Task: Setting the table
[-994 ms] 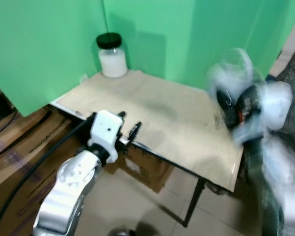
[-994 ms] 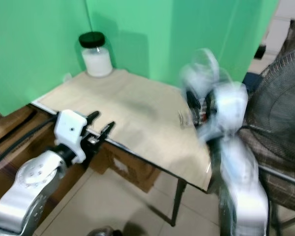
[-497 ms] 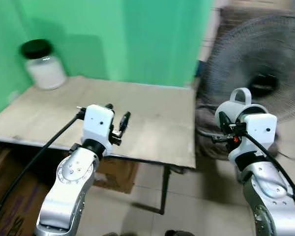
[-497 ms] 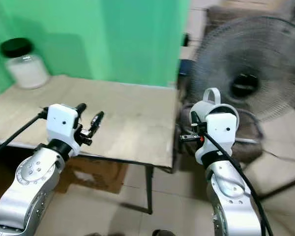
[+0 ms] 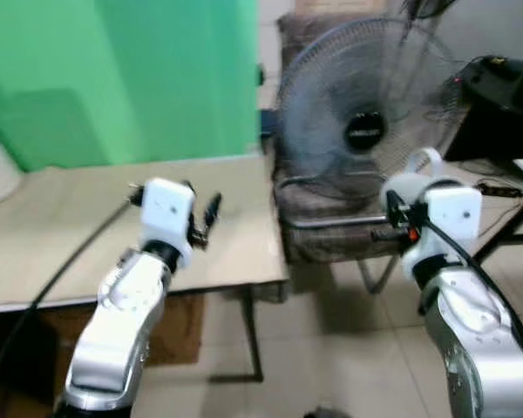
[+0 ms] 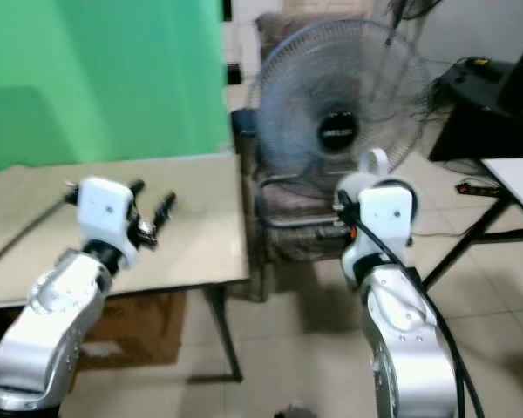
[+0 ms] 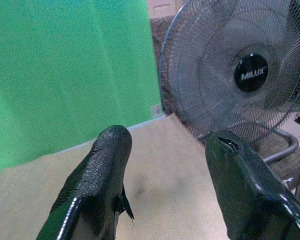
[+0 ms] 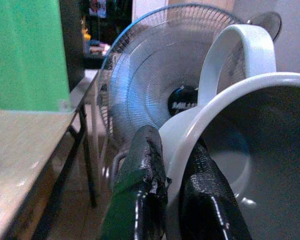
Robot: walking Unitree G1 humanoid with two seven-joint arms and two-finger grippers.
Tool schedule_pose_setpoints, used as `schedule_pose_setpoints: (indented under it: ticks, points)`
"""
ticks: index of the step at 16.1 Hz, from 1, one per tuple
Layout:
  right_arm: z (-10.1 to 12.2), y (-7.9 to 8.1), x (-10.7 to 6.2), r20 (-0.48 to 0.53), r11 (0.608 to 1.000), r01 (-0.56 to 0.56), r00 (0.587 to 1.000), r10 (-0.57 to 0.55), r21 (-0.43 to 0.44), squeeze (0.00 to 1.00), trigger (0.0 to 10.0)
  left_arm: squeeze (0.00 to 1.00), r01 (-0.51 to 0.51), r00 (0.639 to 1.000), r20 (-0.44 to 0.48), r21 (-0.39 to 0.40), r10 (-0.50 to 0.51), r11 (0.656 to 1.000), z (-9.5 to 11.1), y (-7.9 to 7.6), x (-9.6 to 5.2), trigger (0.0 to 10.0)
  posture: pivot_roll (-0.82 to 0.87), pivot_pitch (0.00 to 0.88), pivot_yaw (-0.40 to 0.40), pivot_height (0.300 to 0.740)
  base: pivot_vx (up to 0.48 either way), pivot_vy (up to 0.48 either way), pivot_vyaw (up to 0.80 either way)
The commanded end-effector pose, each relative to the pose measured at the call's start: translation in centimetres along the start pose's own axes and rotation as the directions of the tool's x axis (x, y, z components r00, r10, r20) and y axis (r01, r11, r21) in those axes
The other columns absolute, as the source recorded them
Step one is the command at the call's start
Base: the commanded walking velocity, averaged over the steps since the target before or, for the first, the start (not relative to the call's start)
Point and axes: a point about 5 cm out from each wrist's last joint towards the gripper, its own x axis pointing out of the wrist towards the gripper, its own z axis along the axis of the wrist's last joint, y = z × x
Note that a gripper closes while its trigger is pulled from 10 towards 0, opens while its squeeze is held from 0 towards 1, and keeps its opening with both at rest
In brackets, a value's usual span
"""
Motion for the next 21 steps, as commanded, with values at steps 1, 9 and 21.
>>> schedule_pose_setpoints:
  ticks: [1,9,21]
  points:
    - [-0.2,0.2,-0.1,-0.019,1.0,-0.017,1.0,0.016,-0.008,0.0,10.0,0.0,-0.011,1.0,-0.017,0.002,0.011,1.0,-0.3,0.3,0.1,10.0,0.0,0.0,0.061,0.74,0.0,0.0,-0.8]
    - [0.1,0.1,0.0,-0.042,0.999,-0.016,0.999,0.018,0.031,0.0,10.0,0.0,0.017,1.0,-0.017,0.002,-0.016,1.0,-0.4,0.1,0.7,10.0,-0.01,0.0,0.055,0.74,0.0,0.0,-0.8]
    - [-0.3,-1.0,0.1,-0.085,0.995,0.021,0.996,-0.029,-0.1,0.0,10.0,0.0,0.018,0.999,-0.027,-0.031,-0.018,0.999,-0.7,0.2,0.7,10.0,-0.02,0.0,0.064,0.74,0.0,0.0,-0.8]
